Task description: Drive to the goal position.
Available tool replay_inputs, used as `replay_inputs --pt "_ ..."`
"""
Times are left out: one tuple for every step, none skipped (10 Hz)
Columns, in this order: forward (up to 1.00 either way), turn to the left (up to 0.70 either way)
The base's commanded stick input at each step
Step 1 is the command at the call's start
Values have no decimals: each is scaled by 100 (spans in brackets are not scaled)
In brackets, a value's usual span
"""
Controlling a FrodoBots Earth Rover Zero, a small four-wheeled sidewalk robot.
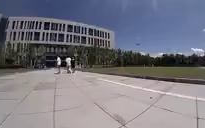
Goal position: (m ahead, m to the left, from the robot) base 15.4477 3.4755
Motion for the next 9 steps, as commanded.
replay_inputs --pt "70 0" --pt "70 0" --pt "70 0" --pt "70 0" --pt "70 0" --pt "70 0" --pt "70 0" --pt "70 0" --pt "70 0"
